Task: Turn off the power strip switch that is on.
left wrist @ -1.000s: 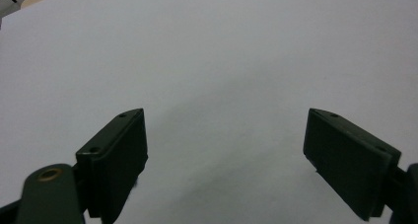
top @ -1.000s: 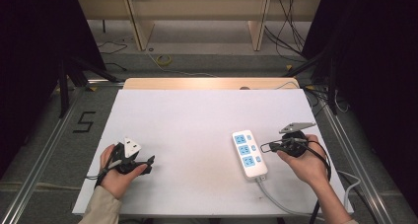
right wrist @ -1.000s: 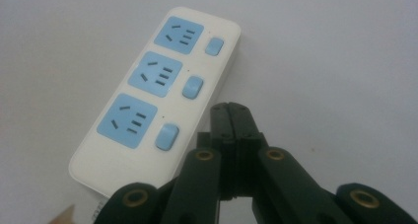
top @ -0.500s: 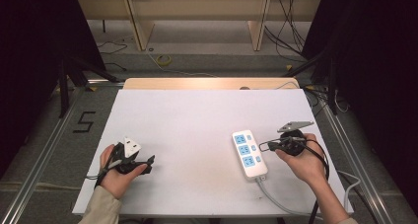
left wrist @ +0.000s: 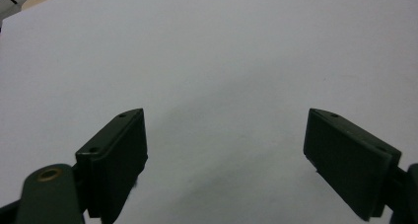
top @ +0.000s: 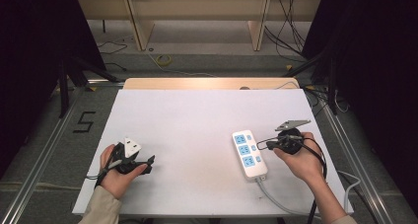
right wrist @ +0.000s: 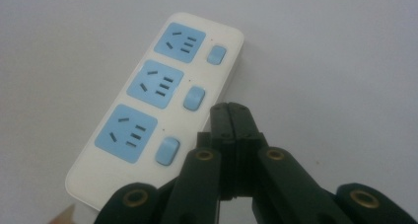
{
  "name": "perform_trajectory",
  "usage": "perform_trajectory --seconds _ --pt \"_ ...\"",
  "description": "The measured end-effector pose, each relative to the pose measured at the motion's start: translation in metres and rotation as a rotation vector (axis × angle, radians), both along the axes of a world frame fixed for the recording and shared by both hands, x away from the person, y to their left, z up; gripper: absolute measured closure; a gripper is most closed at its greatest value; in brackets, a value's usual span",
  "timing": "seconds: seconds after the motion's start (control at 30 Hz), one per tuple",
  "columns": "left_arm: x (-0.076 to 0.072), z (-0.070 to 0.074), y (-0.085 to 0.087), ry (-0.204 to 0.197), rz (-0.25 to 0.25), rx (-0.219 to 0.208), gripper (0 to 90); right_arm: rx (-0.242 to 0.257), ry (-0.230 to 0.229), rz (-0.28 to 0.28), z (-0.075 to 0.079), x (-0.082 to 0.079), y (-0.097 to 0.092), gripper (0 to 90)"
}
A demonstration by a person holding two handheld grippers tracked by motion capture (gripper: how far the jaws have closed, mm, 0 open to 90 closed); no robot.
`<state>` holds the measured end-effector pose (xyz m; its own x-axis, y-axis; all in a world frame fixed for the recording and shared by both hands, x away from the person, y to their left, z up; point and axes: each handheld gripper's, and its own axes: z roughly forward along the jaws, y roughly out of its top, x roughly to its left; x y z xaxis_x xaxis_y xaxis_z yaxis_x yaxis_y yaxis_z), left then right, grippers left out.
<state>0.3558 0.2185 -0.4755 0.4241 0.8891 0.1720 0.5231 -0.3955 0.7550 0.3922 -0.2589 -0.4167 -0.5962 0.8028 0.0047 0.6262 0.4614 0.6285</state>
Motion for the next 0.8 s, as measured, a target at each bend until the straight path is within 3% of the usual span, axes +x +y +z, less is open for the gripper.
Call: perform_trajectory --seconds 0.8 --pt "-0.0003 -0.0001 -0.0009 0.001 -0.003 0.000 16.4 -0.021 0.003 0.004 -0.0005 0.0098 0.0067 90.0"
